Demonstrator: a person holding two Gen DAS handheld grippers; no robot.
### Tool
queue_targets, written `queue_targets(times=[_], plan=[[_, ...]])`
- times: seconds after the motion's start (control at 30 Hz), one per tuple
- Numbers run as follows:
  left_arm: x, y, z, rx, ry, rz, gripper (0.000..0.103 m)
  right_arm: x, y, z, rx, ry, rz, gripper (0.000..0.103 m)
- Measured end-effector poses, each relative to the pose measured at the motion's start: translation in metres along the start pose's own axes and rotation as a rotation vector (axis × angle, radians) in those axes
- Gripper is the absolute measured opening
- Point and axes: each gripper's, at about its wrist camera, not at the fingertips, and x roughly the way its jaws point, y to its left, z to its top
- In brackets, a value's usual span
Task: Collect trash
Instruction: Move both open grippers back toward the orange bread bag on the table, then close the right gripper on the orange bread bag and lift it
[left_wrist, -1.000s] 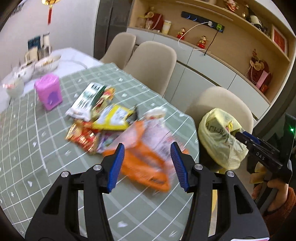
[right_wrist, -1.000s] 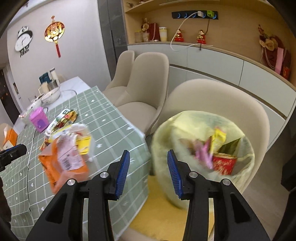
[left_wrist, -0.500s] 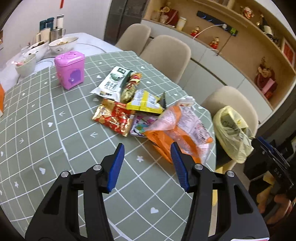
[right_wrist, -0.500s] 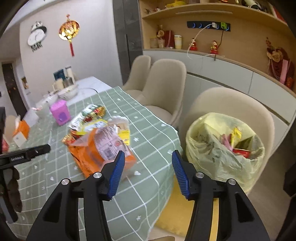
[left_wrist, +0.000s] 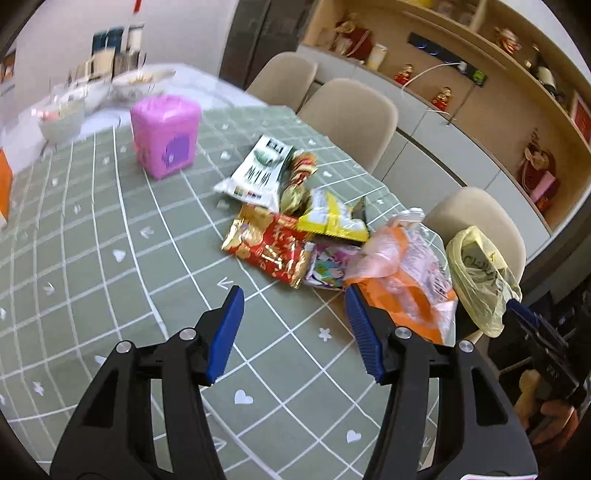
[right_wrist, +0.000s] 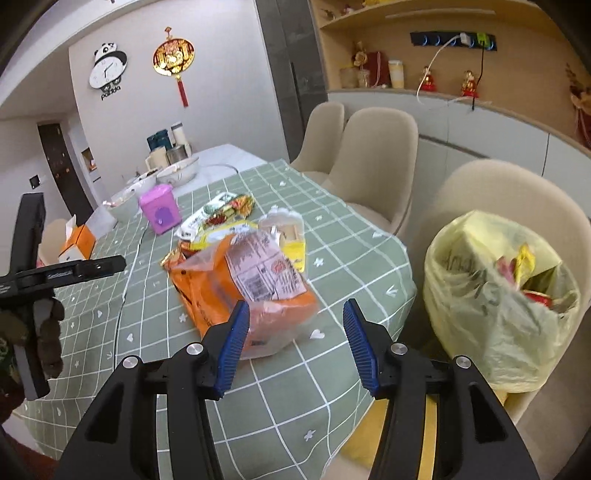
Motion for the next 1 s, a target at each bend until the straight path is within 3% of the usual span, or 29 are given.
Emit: queue_targets(times=[0.13, 0.23, 0.37, 0.5, 0.57, 0.67, 0.8, 0.9, 1.0], plan=[[0.025, -0.003, 0.005, 0.029, 0.041, -0.047, 0.054, 0.013, -0.004, 0.009, -0.015, 0.005, -0.012, 0.05], [0.037, -0.004, 0.018, 0.079, 0.025, -0.062, 0.054, 0.026, -0.006, 0.015, -0.024, 0.022, -0.016, 0.05], [0.051, 0.012, 0.045, 0.079, -0.023, -0.02, 0.054, 0.046, 0.004, 0.027, -0.105, 0.045, -0.003, 0.05], [0.063, 0.037, 0.057, 0.014, -0.027, 0.038, 0.054, 0.072, 0.01, 0.04, -0.126, 0.054, 0.034, 0.05], [0.06, 0.048, 0.054, -0.028, -0.024, 0.032, 0.054, 0.089, 0.01, 0.041, -0.114, 0.09, 0.048, 0.05], [0.054, 0.054, 0.043, -0.042, -0.005, 0.029, 0.054, 0.106, 0.014, 0.029, -0.064, 0.173, 0.136, 0.05], [0.043, 0.055, 0.023, -0.057, 0.019, 0.026, 0.054, 0.103, 0.038, 0.002, -0.133, 0.258, 0.214, 0.05], [0.04, 0.053, 0.012, -0.067, 0.034, 0.016, 0.054, 0.093, 0.048, -0.01, -0.184, 0.284, 0.24, 0.05], [0.035, 0.046, 0.006, -0.034, 0.036, 0.026, 0.054, 0.079, 0.053, -0.006, -0.222, 0.236, 0.223, 0.05]])
